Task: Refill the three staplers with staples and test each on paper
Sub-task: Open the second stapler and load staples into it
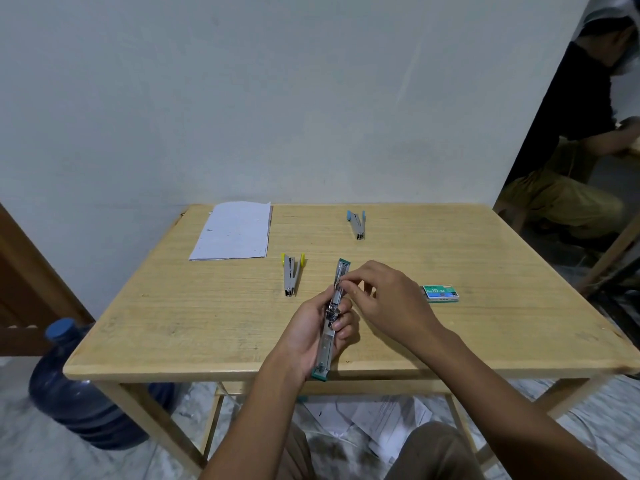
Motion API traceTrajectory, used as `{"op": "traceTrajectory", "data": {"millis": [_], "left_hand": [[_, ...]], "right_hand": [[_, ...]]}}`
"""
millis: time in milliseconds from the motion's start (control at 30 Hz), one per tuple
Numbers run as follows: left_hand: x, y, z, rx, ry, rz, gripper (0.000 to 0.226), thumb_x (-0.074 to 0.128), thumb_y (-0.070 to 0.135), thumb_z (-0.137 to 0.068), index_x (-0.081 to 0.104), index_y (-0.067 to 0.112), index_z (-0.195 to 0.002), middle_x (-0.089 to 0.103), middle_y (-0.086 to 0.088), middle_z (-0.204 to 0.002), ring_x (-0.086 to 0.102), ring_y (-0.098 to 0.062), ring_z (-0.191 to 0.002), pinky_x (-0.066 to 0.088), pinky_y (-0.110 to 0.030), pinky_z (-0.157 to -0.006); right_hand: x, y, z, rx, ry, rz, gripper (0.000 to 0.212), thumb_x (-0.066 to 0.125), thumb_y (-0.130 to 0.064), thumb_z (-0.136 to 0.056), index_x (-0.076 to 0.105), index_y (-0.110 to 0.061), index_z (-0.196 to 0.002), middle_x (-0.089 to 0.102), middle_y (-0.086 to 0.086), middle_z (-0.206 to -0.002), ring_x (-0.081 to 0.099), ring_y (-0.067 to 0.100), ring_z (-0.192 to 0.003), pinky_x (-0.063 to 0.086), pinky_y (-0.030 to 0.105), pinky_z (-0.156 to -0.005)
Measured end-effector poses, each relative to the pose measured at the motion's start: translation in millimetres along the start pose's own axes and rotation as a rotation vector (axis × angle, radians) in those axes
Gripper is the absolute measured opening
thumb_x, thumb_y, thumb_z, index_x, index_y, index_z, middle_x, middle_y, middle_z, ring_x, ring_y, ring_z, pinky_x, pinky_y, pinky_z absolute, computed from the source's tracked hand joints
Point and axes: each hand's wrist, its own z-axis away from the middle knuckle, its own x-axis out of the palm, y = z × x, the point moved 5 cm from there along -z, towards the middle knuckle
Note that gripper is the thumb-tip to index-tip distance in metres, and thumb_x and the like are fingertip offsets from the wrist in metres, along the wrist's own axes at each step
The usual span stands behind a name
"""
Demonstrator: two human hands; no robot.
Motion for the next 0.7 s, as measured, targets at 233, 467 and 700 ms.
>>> {"op": "traceTrajectory", "data": {"millis": [233, 467, 700], "left_hand": [[1.8, -1.3, -0.1, 0.028, 0.015, 0.056, 0.031, 0.044, 0.031, -0.1, 0.064, 0.007, -0.101, 0.036, -0.001, -0.06, 0.036, -0.01, -0.041, 0.031, -0.022, -0.042], [1.7, -0.2, 1.0, 0.009, 0.004, 0.007, 0.038, 0.045, 0.037, -0.099, 0.053, 0.009, -0.074, 0.033, -0.001, -0.059, 0.036, -0.012, -0.043, 0.034, -0.022, -0.044], [0.7, 0.3, 0.2, 0.015, 0.011, 0.025, 0.035, 0.047, 0.036, -0.098, 0.054, 0.01, -0.076, 0.033, 0.0, -0.059, 0.035, -0.012, -0.043, 0.034, -0.023, -0.044]], "right_hand": [[-1.1, -0.4, 9.4, -0.264, -0.234, 0.116, 0.031, 0.044, -0.044, -0.097, 0.068, -0.036, -0.116, 0.053, -0.01, -0.118, 0.052, 0.007, -0.105, 0.043, 0.028, -0.078], [-14.1, -0.9, -7.3, -0.443, -0.107, 0.405, 0.039, 0.038, -0.047, -0.097, 0.07, -0.032, -0.113, 0.062, -0.001, -0.117, 0.06, 0.017, -0.091, 0.049, 0.033, -0.068], [-8.4, 5.2, -13.5, -0.381, -0.024, 0.494, 0.042, 0.036, -0.051, -0.096, 0.069, -0.032, -0.112, 0.062, 0.001, -0.119, 0.063, 0.02, -0.09, 0.047, 0.033, -0.062]]}}
